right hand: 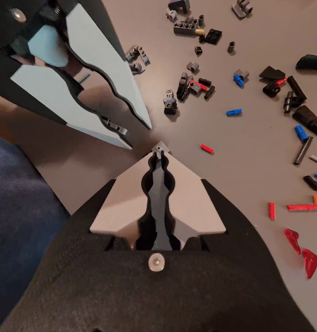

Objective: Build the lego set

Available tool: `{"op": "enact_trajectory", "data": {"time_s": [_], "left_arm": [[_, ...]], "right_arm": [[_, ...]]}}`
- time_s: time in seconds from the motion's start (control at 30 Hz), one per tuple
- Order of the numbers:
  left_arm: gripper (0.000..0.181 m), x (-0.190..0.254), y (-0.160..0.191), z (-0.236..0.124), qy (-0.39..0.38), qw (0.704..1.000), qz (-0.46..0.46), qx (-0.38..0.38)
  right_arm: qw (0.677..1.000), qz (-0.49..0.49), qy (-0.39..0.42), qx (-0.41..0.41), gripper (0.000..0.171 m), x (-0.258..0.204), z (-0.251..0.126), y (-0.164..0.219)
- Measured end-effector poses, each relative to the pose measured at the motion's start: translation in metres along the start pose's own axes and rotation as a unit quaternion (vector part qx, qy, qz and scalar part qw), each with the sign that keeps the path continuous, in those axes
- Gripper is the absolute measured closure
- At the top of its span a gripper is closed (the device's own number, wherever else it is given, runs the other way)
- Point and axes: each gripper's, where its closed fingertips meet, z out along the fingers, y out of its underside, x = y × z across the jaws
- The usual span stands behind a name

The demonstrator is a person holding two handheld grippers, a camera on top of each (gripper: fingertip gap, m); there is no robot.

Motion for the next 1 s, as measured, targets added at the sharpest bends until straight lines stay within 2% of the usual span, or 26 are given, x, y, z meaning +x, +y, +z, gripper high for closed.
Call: {"op": "enact_trajectory", "data": {"time_s": [0.17, 0.33, 0.37, 0.47, 0.53, 0.87, 0.93, 1.0], "left_arm": [[0.148, 0.004, 0.002, -0.019, -0.028, 0.996, -0.076, 0.030], [0.141, 0.015, 0.008, -0.002, -0.053, 0.993, -0.103, 0.012], [0.141, 0.014, 0.010, 0.002, -0.064, 0.992, -0.106, 0.004], [0.141, 0.013, 0.006, 0.012, -0.078, 0.992, -0.098, 0.002], [0.139, 0.013, 0.004, 0.017, -0.078, 0.993, -0.089, -0.004], [0.146, 0.011, -0.002, 0.029, -0.077, 0.995, -0.055, -0.007], [0.150, 0.009, -0.004, 0.030, -0.081, 0.995, -0.055, -0.006], [0.163, 0.007, -0.005, 0.032, -0.092, 0.995, -0.045, -0.004]], "right_arm": [[0.999, -0.029, 0.015, 0.005, 0.157, 0.013, -0.011, 0.003], [0.999, -0.051, -0.002, -0.018, 0.154, 0.015, -0.001, 0.014], [0.999, -0.050, -0.002, -0.019, 0.154, 0.016, 0.001, 0.015], [0.998, -0.040, -0.032, -0.024, 0.170, 0.006, 0.002, 0.017], [0.998, -0.044, -0.036, -0.029, 0.170, 0.001, 0.006, 0.019], [0.997, -0.015, -0.073, -0.015, 0.171, -0.013, 0.001, 0.022], [0.997, -0.019, -0.069, -0.017, 0.170, -0.009, -0.004, 0.023], [0.997, -0.018, -0.073, -0.016, 0.170, -0.007, -0.008, 0.023]]}}
